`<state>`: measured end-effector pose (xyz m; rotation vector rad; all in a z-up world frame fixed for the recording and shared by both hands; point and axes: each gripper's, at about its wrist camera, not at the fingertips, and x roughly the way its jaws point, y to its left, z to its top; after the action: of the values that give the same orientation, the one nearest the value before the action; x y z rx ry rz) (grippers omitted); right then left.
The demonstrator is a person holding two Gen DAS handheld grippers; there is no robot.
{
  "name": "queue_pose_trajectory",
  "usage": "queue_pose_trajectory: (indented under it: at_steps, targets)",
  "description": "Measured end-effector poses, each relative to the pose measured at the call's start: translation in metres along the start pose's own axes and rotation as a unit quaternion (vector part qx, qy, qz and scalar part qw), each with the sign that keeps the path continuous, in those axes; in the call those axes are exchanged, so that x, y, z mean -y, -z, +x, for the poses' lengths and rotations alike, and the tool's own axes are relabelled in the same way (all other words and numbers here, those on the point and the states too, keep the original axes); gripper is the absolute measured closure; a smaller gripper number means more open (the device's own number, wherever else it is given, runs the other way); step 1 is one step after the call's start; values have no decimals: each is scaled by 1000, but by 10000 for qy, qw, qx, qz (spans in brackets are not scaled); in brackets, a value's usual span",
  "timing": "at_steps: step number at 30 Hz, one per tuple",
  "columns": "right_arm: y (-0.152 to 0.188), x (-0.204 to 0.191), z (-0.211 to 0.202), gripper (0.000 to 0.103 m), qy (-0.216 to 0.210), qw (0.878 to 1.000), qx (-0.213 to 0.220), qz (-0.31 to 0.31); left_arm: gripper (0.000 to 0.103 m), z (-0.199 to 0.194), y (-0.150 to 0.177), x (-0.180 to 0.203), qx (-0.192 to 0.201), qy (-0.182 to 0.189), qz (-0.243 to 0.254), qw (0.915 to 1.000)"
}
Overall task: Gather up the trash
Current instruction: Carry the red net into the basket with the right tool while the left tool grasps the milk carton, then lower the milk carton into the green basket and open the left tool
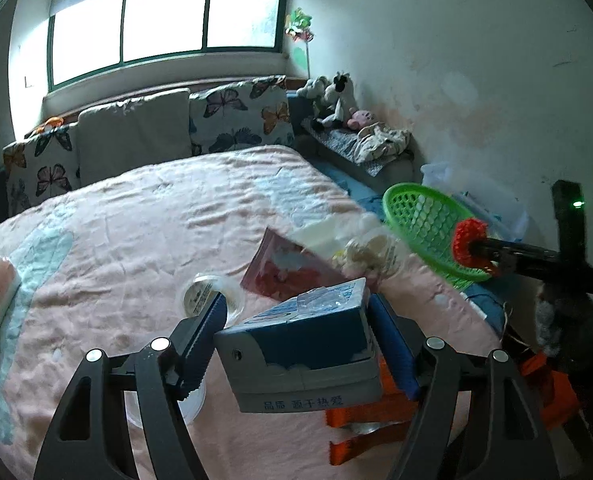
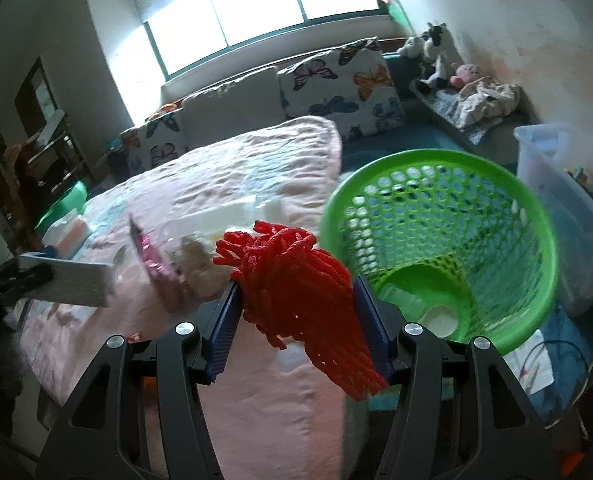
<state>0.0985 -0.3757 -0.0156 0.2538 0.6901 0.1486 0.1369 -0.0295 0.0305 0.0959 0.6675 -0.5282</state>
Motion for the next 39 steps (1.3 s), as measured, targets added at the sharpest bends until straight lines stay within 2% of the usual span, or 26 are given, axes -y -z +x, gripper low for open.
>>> queue_pose_trajectory:
  at_steps: [5, 12, 15, 18, 22, 32, 39]
  targets:
    - [-11, 27, 4, 46, 230, 9997, 15, 116, 33, -10, -16, 12, 158, 127, 52, 9998]
    - [-18, 63, 19, 44, 474, 9982, -97, 362, 33, -4, -41, 37, 274, 293, 222, 9989]
    - [-18, 75, 27, 41, 553, 9975, -148, 417, 33, 3, -52, 50, 302, 373, 281, 9985]
    - [-18, 85, 33, 31, 577, 9971, -169, 466, 33, 12, -63, 62, 310, 436, 367, 9979]
    - [-15, 95, 37, 30, 583, 9966, -160, 555, 33, 27, -75, 80, 272, 513, 470, 9972]
    - [-10, 109, 8, 30, 597, 9964, 53, 598, 33, 77, -100, 126, -17, 706, 693, 9951]
    - [3, 118, -19, 30, 562, 9957, 249, 699, 33, 130, -108, 169, -415, 766, 954, 9916]
